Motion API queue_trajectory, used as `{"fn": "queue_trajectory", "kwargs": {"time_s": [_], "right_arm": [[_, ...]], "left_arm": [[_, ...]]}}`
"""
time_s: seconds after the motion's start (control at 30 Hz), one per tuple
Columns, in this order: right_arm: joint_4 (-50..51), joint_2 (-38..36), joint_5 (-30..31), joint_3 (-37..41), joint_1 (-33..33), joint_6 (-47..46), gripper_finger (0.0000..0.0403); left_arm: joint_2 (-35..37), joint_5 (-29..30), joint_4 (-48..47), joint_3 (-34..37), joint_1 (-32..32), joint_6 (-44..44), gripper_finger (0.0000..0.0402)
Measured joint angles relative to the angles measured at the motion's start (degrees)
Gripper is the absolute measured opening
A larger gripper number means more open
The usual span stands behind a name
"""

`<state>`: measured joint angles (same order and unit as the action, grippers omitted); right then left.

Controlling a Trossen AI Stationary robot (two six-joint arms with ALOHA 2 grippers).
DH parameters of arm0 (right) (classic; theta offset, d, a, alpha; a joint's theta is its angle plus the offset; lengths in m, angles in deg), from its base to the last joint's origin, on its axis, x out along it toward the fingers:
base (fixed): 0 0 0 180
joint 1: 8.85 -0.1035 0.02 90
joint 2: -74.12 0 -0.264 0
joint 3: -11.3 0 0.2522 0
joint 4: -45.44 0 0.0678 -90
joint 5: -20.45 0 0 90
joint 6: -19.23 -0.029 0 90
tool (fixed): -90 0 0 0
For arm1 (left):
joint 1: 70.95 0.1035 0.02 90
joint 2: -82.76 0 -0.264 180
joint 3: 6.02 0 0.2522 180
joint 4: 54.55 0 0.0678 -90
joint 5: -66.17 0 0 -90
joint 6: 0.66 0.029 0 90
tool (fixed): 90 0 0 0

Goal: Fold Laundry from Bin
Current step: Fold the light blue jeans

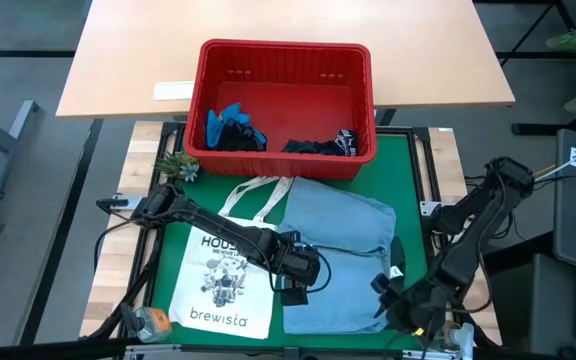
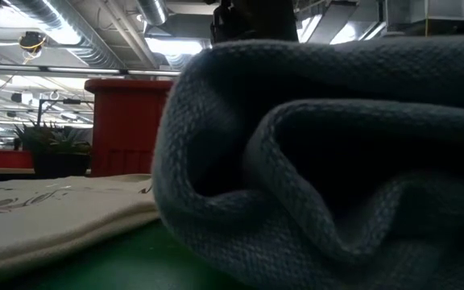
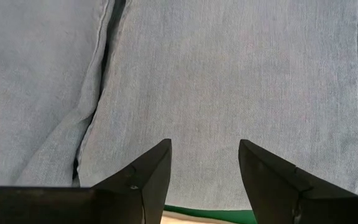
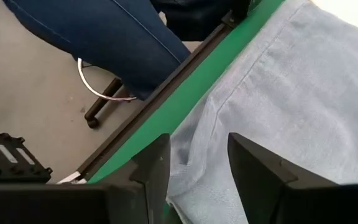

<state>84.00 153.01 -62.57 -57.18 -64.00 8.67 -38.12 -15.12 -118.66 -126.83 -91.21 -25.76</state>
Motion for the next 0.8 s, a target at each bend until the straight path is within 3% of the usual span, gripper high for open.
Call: {"fn": "queue_trajectory", "kwargs": {"time_s": [0.2, 0.57, 0.8], "right_arm": [[-1.4, 2.0, 0.0, 0.0, 1.4, -4.7, 0.0178], [-1.5, 2.8, -2.8, 0.0, 1.4, -4.9, 0.0289], [-1.0, 3.4, -2.8, 0.0, 1.4, -1.2, 0.0292]], "left_arm": [[0.0, 0.0, 0.0, 0.0, 0.0, 0.0, 0.0181], [0.0, 1.3, 0.0, 0.0, 0.0, 0.0, 0.0181], [0.0, 1.3, 0.0, 0.0, -0.1, -0.3, 0.0181]]}}
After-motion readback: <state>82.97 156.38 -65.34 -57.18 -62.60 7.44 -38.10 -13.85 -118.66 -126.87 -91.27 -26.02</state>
